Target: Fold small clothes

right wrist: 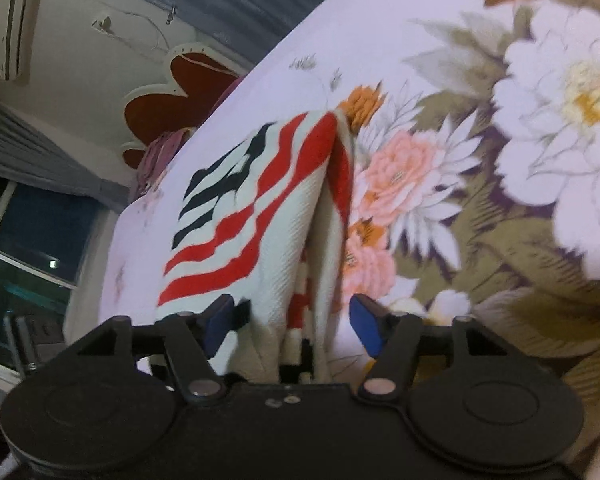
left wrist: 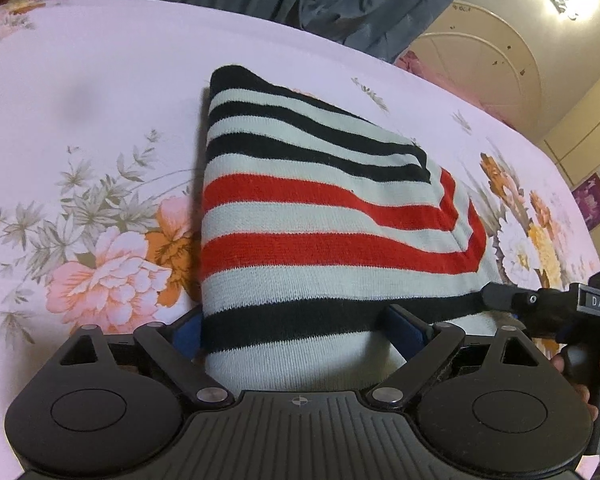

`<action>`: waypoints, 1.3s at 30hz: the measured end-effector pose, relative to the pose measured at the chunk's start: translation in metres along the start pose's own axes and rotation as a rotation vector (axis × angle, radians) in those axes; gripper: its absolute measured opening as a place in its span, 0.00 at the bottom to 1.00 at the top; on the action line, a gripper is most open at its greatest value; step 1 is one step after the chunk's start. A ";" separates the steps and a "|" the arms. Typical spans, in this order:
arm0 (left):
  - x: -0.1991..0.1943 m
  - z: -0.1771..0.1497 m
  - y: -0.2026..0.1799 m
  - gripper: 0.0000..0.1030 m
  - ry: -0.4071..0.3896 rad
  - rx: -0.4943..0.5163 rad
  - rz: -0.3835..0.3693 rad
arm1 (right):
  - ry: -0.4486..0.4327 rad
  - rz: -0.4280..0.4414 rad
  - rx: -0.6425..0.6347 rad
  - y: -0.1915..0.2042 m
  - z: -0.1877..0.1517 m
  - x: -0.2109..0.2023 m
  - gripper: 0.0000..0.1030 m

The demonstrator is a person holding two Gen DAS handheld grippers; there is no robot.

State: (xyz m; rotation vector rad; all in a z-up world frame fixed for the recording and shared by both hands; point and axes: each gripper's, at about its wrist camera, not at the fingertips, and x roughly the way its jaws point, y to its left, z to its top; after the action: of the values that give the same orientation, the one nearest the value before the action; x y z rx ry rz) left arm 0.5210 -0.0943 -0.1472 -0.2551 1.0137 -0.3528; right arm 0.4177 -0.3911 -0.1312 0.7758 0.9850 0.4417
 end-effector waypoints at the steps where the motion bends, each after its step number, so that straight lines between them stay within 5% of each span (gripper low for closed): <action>1: 0.001 0.000 0.000 0.90 0.001 0.005 -0.001 | 0.013 0.007 -0.002 0.003 0.000 0.004 0.63; 5: 0.002 0.001 0.002 0.90 0.007 0.008 -0.022 | -0.007 -0.032 -0.034 0.015 -0.002 0.011 0.62; 11: 0.007 0.002 -0.003 0.89 0.001 0.060 -0.026 | -0.065 -0.182 -0.143 0.038 -0.014 0.014 0.45; 19: -0.008 0.002 -0.012 0.62 -0.051 0.162 -0.012 | -0.114 -0.372 -0.294 0.078 -0.027 0.018 0.34; 24: -0.028 0.004 -0.018 0.56 -0.086 0.237 -0.006 | -0.153 -0.465 -0.391 0.113 -0.033 0.022 0.32; 30: -0.072 0.007 0.001 0.56 -0.152 0.283 -0.001 | -0.175 -0.496 -0.488 0.162 -0.046 0.030 0.32; 39: -0.134 0.009 0.112 0.56 -0.198 0.241 0.102 | -0.166 -0.409 -0.543 0.232 -0.064 0.105 0.32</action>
State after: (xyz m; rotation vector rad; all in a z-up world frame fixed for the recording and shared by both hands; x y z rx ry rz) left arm 0.4837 0.0618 -0.0794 -0.0191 0.7780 -0.3459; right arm 0.4160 -0.1458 -0.0368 0.1106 0.7889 0.2622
